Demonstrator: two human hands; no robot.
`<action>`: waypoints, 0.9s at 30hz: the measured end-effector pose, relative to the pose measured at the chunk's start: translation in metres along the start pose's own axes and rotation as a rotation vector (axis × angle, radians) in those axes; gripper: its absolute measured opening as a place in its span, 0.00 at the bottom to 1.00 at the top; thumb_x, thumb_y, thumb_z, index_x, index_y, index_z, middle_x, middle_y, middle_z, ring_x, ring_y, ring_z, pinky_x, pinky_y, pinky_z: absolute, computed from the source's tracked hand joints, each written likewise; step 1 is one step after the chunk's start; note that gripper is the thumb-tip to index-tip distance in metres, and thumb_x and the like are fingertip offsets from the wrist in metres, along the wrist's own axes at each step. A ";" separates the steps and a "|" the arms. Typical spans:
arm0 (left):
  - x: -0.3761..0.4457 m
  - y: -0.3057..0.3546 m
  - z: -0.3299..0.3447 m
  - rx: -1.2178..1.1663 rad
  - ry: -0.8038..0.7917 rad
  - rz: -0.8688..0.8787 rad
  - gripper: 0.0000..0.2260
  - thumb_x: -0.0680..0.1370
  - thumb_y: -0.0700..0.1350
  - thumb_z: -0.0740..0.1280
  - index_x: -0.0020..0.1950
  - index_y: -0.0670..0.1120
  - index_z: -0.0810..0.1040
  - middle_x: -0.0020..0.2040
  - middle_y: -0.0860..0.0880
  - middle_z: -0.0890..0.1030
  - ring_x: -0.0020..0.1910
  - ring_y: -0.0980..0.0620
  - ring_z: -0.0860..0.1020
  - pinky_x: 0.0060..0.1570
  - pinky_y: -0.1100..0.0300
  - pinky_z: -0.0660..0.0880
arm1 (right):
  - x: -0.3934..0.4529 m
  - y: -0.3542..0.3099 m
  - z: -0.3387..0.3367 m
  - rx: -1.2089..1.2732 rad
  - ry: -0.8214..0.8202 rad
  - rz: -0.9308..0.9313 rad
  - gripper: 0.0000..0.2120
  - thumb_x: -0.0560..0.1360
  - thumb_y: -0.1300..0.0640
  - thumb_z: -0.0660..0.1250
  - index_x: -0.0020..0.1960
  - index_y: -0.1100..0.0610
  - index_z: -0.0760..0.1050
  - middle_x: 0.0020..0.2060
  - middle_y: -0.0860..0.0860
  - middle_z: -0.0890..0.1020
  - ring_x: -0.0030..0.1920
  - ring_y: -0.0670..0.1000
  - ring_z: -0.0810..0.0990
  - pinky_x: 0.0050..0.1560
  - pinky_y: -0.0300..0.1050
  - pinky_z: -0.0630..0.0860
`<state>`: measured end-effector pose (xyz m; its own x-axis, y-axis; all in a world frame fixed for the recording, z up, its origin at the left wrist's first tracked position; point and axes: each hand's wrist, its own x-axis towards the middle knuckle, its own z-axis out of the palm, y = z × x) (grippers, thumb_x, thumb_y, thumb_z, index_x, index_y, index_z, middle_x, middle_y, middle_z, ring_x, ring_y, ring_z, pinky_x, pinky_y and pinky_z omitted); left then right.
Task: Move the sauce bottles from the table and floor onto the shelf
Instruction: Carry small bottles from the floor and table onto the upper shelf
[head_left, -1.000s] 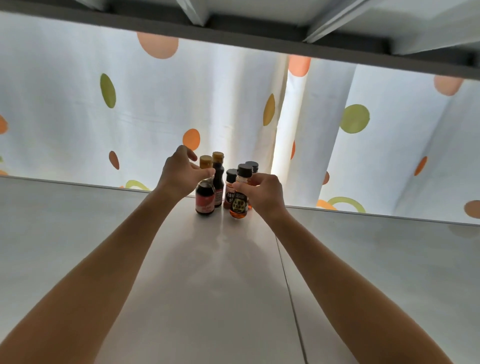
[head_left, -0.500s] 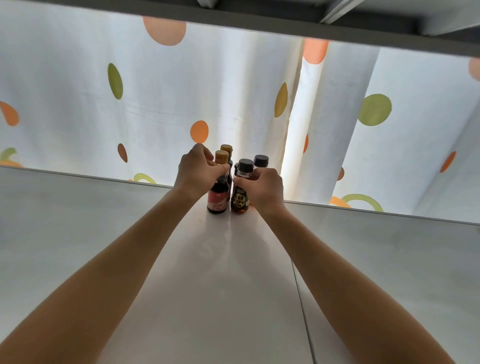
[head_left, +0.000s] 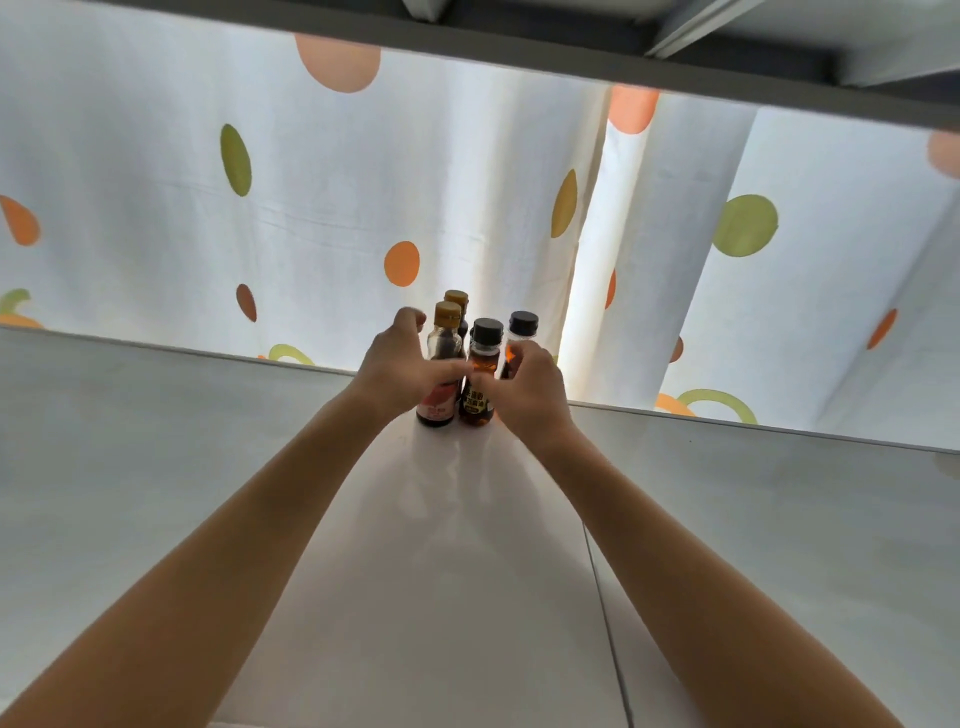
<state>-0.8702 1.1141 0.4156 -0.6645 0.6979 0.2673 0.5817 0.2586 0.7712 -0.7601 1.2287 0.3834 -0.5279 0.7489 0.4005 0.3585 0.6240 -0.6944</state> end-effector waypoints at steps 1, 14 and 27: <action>-0.005 -0.001 -0.001 0.056 -0.072 -0.007 0.35 0.70 0.51 0.77 0.69 0.43 0.64 0.66 0.46 0.72 0.60 0.48 0.72 0.52 0.60 0.67 | -0.008 0.003 -0.003 -0.092 -0.003 -0.046 0.23 0.70 0.52 0.73 0.61 0.57 0.72 0.52 0.52 0.77 0.51 0.52 0.76 0.49 0.46 0.75; -0.096 -0.006 -0.007 0.600 -0.074 0.267 0.39 0.79 0.56 0.63 0.79 0.44 0.44 0.80 0.46 0.48 0.79 0.50 0.45 0.76 0.49 0.51 | -0.083 -0.017 -0.033 -0.422 -0.180 -0.245 0.32 0.75 0.55 0.69 0.75 0.57 0.61 0.72 0.53 0.69 0.73 0.54 0.65 0.73 0.49 0.62; -0.271 0.039 0.018 0.875 0.078 0.037 0.35 0.82 0.56 0.57 0.79 0.46 0.40 0.80 0.49 0.41 0.78 0.52 0.40 0.77 0.49 0.46 | -0.193 -0.021 -0.086 -0.345 -0.307 -0.527 0.30 0.79 0.51 0.65 0.77 0.55 0.59 0.78 0.53 0.61 0.78 0.55 0.57 0.76 0.52 0.56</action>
<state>-0.6593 0.9466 0.3627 -0.6497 0.6765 0.3467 0.7330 0.6784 0.0501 -0.5997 1.0897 0.3720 -0.8741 0.2622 0.4090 0.1921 0.9598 -0.2047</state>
